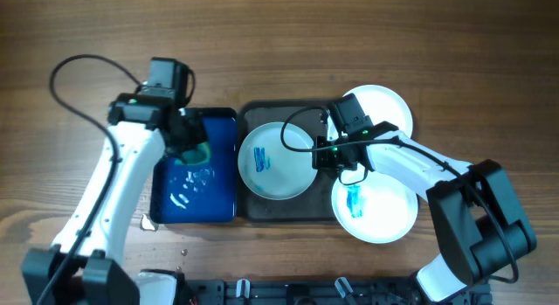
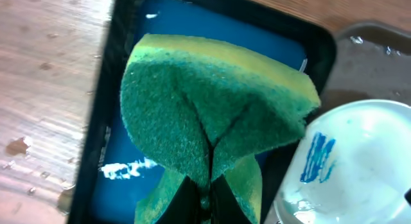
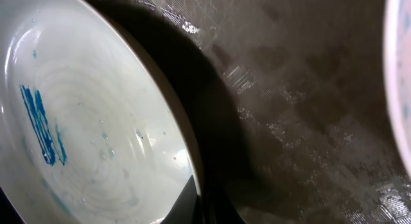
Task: Clean dirty plates on tray and stack at the side
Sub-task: 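Carry the wet sponge with the left gripper onto the held white plate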
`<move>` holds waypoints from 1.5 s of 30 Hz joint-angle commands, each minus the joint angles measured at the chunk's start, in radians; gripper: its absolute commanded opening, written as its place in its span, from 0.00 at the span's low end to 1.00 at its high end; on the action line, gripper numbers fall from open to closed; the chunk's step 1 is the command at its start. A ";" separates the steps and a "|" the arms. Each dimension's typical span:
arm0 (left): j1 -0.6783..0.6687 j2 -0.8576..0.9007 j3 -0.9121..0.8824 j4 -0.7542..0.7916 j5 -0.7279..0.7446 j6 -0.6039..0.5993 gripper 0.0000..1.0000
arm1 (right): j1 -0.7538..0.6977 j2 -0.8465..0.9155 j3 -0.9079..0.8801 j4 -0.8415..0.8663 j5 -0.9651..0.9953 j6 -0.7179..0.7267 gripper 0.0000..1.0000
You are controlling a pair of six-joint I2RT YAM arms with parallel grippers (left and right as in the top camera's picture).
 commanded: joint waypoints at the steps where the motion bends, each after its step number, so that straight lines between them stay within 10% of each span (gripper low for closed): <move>1: -0.051 0.046 -0.003 0.002 -0.258 -0.076 0.04 | -0.002 0.019 -0.006 -0.010 -0.017 -0.004 0.04; 13: -0.157 0.076 -0.003 0.022 -0.523 -0.187 0.04 | -0.002 0.019 -0.006 -0.013 -0.019 -0.016 0.05; 21: -0.161 0.141 -0.003 0.039 0.061 -0.102 0.04 | -0.002 0.019 -0.006 -0.017 -0.020 -0.016 0.04; 30: -0.166 0.135 -0.002 0.068 0.342 -0.054 0.04 | -0.002 0.019 -0.006 -0.022 -0.047 -0.039 0.04; 45: -0.377 0.384 -0.002 0.250 0.275 -0.114 0.04 | -0.002 0.019 -0.006 -0.023 -0.081 -0.040 0.04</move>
